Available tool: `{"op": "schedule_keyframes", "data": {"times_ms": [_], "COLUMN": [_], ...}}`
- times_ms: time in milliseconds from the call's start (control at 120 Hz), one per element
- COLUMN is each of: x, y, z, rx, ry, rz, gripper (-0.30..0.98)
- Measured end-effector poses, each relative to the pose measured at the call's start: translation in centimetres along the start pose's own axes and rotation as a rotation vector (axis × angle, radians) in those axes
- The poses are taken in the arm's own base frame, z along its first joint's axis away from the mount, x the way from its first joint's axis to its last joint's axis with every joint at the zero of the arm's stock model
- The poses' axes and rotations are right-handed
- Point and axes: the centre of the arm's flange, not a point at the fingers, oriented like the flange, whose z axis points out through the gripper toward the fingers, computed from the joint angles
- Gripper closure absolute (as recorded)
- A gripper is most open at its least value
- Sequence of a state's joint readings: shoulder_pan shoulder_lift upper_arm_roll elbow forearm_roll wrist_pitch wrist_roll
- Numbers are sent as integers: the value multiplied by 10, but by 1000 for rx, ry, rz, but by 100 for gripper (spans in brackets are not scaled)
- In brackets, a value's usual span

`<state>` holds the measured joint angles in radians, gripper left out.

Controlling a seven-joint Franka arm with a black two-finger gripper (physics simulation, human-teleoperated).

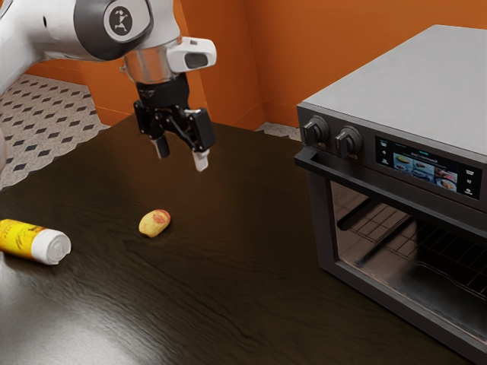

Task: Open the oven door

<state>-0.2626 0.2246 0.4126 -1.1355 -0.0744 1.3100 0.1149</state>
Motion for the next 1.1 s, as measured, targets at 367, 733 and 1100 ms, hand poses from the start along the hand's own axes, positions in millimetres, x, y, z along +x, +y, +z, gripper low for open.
{"op": "schedule_keyframes", "data": {"times_ms": [367,733,1100], "x": [-103,-194,-156], "y": [-11,309,341], "z": [-146,-77,-48], "rx": [-65,71,209], "ry": [349,474,556], "rz": [158,1504,1989], "gripper": [0,0,0]}}
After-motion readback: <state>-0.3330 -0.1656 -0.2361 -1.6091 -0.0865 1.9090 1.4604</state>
